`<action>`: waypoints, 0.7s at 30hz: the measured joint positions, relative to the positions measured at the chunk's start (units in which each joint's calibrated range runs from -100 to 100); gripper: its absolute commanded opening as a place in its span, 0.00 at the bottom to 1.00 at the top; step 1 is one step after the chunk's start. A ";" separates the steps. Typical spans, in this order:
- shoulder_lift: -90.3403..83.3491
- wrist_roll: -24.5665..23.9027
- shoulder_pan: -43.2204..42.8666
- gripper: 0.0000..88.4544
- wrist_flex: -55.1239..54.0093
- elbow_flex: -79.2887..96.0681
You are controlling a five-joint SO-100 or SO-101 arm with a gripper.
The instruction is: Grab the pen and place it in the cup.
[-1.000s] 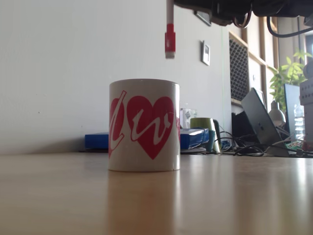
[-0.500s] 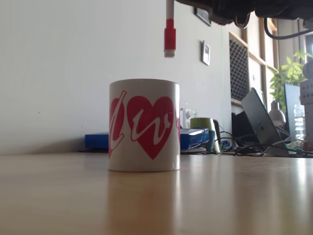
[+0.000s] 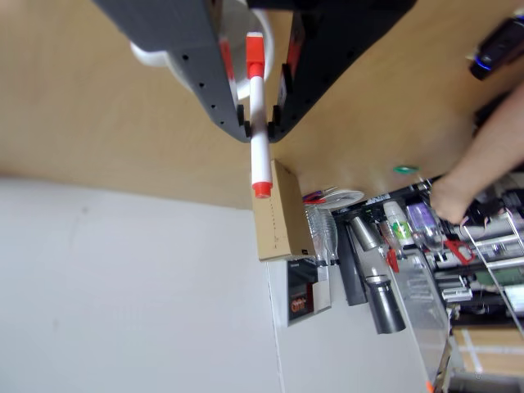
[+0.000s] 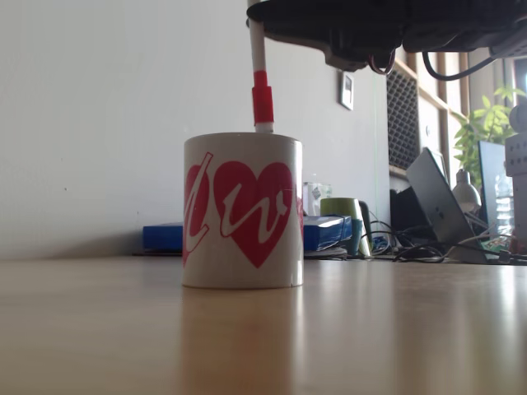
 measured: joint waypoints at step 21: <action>1.09 -2.05 7.08 0.02 -2.03 0.09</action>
